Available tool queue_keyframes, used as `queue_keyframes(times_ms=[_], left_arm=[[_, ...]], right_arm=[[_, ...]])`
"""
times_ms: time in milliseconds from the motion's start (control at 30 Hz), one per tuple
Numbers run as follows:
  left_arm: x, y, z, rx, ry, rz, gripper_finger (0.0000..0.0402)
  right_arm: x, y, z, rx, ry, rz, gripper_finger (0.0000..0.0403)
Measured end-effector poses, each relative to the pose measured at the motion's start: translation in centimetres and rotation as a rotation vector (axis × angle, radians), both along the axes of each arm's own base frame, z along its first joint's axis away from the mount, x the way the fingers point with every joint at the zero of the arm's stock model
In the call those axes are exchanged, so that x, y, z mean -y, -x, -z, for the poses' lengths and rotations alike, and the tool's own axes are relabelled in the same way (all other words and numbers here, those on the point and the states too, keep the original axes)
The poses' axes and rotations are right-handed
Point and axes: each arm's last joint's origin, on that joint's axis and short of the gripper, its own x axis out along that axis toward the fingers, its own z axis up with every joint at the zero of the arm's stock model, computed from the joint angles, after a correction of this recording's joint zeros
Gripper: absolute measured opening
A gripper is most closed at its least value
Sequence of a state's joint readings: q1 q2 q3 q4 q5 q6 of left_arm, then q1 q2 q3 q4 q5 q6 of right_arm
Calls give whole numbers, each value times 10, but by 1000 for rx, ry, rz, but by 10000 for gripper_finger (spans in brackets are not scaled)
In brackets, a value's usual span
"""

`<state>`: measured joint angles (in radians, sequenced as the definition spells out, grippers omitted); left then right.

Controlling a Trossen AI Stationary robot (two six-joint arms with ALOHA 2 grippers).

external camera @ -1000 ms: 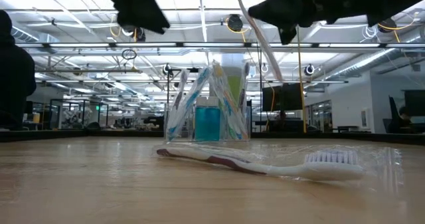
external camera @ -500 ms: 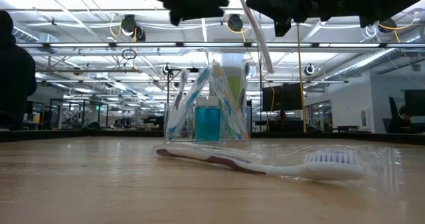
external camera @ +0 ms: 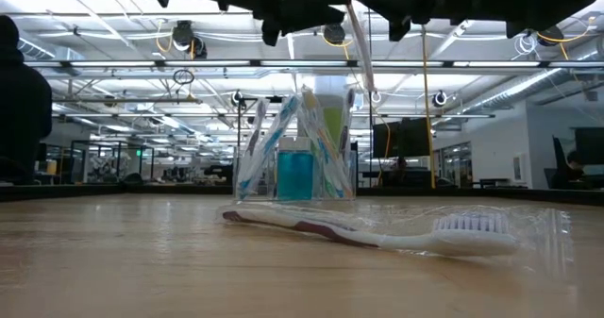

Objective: Pick & Place toothbrushing station
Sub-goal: Put the orange toothbrush into the transparent organizer

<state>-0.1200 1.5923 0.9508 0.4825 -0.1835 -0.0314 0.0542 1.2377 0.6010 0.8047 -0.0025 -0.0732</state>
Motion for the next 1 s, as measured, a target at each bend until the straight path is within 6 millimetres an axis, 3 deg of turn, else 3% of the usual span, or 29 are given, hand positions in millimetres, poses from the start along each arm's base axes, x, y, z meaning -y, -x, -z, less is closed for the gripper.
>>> queue_keyframes(times_ms=[233,600,1000], left_arm=[[-3,-1,-7,64,-27,-6,175],[-26,-2,-11,101,-20,-56,175],[-25,-3,-13,127,-34,13,174]], right_arm=[[7,0,-1,6,-8,28,0],[8,0,0,0,-9,32,0],[8,0,0,-4,-7,29,0]])
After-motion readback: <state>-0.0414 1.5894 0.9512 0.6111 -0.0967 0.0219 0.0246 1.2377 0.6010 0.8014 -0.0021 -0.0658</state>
